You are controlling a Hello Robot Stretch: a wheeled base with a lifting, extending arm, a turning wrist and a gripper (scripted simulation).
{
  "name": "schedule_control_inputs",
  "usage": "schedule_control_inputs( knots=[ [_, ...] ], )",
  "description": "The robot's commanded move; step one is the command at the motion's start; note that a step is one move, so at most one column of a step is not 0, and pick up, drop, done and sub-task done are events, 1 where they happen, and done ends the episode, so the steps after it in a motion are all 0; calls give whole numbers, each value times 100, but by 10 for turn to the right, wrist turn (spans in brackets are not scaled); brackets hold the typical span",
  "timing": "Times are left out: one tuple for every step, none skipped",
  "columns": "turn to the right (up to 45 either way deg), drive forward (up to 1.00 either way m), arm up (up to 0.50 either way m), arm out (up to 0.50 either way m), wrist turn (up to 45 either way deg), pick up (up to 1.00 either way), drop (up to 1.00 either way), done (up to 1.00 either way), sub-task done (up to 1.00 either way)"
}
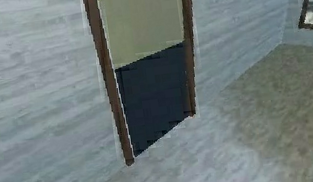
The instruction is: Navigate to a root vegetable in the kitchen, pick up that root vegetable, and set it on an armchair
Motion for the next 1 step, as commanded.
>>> schedule_control_inputs(
  knots=[
    [0, 50, 0, 0, 0, 0, 0, 0, 0]
  ],
)
